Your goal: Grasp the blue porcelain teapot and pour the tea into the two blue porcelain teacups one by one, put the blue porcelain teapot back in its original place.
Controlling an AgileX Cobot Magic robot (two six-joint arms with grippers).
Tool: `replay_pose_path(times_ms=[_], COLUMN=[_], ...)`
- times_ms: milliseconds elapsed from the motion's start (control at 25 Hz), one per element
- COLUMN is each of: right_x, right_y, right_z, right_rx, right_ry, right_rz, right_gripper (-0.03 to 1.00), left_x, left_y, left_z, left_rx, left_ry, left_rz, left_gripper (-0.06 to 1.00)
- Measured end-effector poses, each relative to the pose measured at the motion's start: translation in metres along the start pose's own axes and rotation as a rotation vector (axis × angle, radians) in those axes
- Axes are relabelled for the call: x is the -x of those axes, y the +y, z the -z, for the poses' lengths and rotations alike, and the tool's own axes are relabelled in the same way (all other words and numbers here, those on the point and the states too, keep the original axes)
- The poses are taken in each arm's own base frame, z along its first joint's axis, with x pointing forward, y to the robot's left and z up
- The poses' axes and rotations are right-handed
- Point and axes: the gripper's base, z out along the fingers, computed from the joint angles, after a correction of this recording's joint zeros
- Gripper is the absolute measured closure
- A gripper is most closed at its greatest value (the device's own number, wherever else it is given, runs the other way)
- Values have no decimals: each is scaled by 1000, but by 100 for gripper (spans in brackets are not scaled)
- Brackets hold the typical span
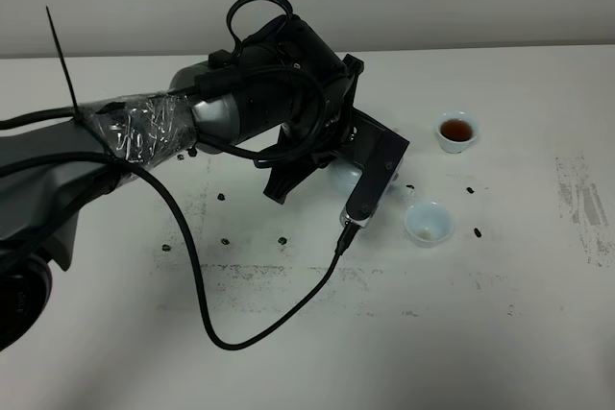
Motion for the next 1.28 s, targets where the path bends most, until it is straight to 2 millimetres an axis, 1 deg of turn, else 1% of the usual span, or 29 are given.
replay_pose_path(times_ms=[120,360,640,840,1280], right_x=[0,0,0,0,0], right_y=[0,0,0,0,0], right_z=[0,0,0,0,0], right_rx=[0,0,0,0,0], right_ry=[0,0,0,0,0], right_rz=[0,0,0,0,0], right_gripper=[56,56,56,56,56], left_x=[1,-3,10,18,24], left_y=[3,9,14,14,17], left_z=[-2,-7,-10,-13,-12], left_rx=[31,103,171,183,238], left_ry=[0,74,43,32,59], left_rz=[-11,-95,-117,-134,-229], left_gripper=[86,86,86,86,86])
